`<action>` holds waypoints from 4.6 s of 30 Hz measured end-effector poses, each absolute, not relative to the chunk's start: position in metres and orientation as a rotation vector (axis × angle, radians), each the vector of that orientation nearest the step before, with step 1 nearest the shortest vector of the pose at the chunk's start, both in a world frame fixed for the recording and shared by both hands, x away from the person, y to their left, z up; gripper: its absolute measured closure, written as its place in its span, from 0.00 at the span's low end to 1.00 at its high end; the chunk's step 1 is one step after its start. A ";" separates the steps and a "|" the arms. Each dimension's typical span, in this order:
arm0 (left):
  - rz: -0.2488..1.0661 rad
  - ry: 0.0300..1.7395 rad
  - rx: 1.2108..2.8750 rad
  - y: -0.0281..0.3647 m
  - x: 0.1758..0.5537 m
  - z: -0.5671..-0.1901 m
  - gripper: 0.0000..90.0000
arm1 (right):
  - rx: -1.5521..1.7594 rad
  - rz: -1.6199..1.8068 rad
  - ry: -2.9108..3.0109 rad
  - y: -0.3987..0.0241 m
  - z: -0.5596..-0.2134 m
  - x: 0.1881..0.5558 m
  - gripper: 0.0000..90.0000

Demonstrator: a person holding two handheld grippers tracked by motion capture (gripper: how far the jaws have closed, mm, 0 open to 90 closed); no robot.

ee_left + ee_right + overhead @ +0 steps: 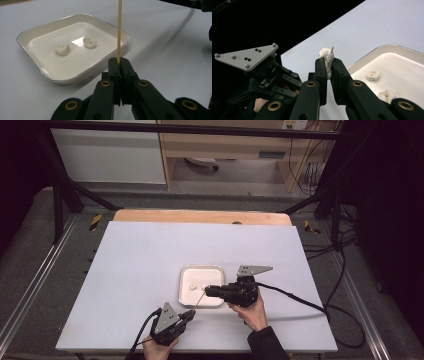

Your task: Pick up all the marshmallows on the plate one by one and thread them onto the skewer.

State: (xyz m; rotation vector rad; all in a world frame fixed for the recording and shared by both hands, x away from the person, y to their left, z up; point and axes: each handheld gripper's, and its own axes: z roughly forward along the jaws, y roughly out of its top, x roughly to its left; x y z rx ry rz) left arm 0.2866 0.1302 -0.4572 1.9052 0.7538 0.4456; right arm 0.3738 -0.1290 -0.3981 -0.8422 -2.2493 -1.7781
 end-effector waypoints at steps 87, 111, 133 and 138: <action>0.433 0.746 1.898 0.131 0.287 -0.457 0.99 | -0.894 -1.892 -2.257 -0.144 -0.383 0.368 0.51; 0.451 0.748 1.933 0.127 0.287 -0.458 0.99 | -0.835 -1.874 -2.206 -0.122 -0.399 0.370 0.95; 0.453 0.749 1.964 0.125 0.288 -0.458 0.99 | -0.847 -1.859 -2.185 -0.121 -0.410 0.367 0.95; 0.457 0.752 1.963 0.124 0.288 -0.458 0.99 | -0.846 -1.854 -2.185 -0.120 -0.412 0.365 0.95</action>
